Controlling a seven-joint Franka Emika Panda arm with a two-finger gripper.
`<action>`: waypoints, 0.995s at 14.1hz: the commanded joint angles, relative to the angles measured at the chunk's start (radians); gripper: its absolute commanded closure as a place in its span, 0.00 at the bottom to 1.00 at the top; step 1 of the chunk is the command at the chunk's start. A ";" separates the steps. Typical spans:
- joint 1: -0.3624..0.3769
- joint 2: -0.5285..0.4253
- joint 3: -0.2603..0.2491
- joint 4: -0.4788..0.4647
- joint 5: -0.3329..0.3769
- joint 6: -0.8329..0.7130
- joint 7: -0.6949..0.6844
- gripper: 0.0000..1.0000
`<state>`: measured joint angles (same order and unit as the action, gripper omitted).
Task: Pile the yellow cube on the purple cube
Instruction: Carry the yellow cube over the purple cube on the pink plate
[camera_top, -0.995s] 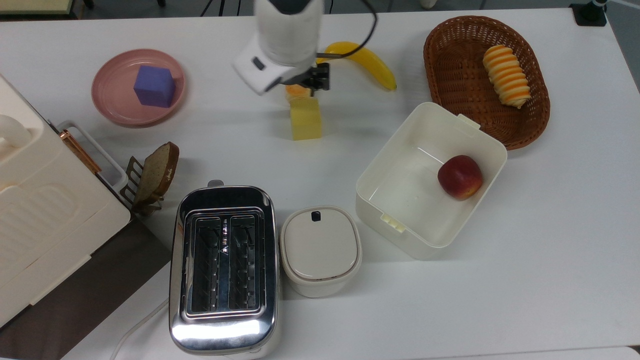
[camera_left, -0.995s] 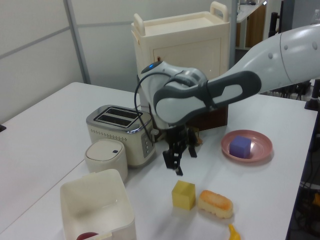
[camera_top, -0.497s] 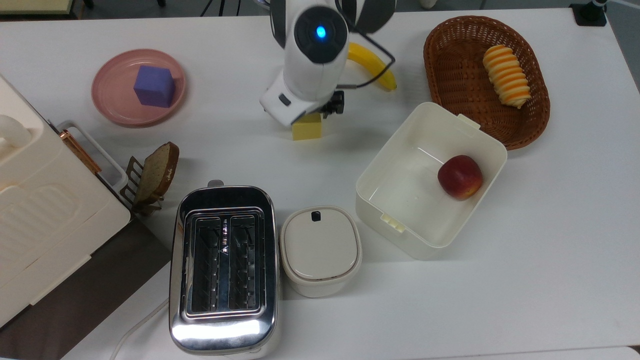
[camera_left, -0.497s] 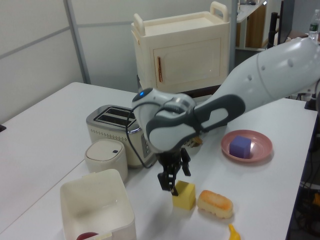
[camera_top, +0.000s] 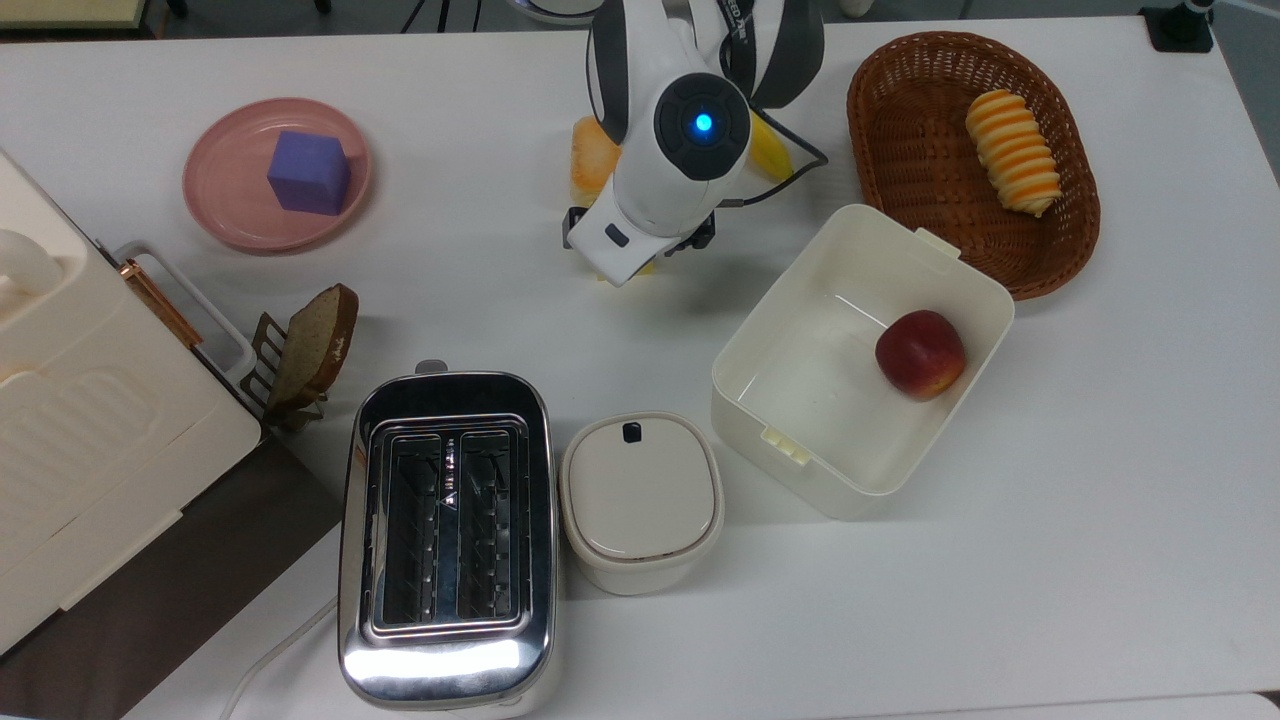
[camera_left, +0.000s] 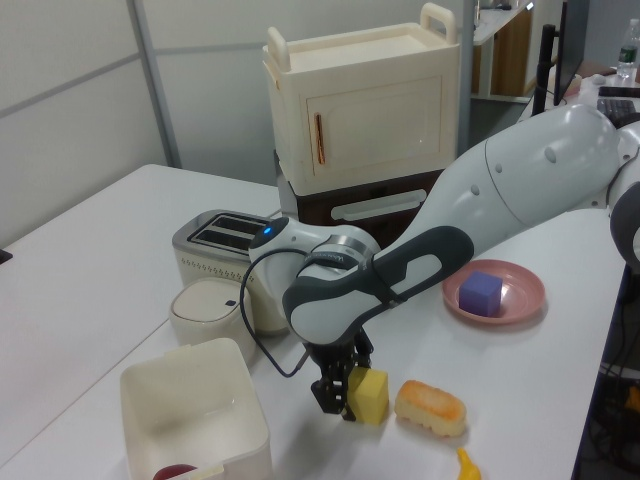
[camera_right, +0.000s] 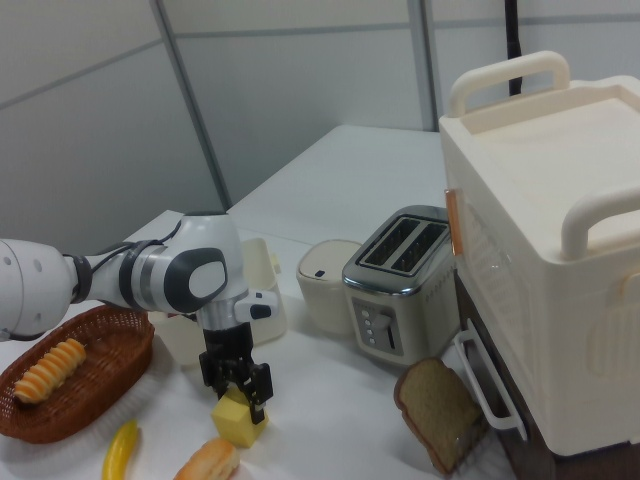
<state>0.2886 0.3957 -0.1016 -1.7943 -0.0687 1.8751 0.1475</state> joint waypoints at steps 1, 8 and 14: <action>-0.058 -0.127 -0.016 -0.017 -0.013 -0.094 -0.076 0.70; -0.346 -0.193 -0.020 0.039 -0.028 -0.179 -0.297 0.66; -0.541 -0.195 -0.018 0.036 -0.052 -0.182 -0.506 0.64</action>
<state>-0.2046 0.2134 -0.1281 -1.7539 -0.1063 1.7036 -0.2832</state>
